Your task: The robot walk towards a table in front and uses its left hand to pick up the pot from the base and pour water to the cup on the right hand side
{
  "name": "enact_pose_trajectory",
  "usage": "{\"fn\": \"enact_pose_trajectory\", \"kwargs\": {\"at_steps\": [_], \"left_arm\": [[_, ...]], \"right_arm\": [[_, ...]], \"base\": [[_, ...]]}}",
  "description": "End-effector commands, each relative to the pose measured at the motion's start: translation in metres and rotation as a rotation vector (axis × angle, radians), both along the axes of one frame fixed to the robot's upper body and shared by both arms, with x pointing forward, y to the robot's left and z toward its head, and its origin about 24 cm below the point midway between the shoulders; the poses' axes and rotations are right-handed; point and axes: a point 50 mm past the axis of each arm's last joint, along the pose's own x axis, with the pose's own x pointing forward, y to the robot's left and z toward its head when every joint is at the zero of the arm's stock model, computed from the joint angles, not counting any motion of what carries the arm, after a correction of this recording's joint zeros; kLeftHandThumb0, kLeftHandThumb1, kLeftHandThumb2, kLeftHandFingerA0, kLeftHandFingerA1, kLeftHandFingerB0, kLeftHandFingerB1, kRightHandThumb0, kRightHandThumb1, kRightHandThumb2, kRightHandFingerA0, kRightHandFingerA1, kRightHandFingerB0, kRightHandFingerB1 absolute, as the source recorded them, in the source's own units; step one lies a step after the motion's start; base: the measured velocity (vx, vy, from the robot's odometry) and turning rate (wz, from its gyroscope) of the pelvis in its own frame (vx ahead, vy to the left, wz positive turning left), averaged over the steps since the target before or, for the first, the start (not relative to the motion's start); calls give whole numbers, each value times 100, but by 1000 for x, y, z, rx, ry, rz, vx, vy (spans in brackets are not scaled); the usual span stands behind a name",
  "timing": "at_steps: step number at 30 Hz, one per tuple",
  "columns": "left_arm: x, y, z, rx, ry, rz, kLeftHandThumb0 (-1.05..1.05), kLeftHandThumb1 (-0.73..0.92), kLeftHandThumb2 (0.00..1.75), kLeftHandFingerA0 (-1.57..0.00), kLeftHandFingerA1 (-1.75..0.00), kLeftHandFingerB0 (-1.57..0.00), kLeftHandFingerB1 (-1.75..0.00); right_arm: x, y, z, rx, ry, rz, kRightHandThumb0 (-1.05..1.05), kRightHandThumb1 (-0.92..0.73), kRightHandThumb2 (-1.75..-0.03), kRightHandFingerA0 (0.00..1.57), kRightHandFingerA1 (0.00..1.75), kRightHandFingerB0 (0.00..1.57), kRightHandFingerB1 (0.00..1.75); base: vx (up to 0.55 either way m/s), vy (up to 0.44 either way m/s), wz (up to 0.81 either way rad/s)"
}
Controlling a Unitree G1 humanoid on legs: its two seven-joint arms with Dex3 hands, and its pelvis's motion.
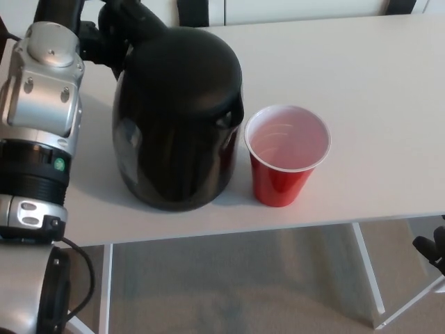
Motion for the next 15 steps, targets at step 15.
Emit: {"fn": "enact_pose_trajectory", "kwargs": {"at_steps": [15], "left_arm": [[2,26,15,-117,122,-126,-40,31,63,0,-7,-1,-7]], "right_arm": [[17,-4,23,-63,-97,9,-31,-43,-67,46,81,51,70]], "base": [[0,0,0]]}}
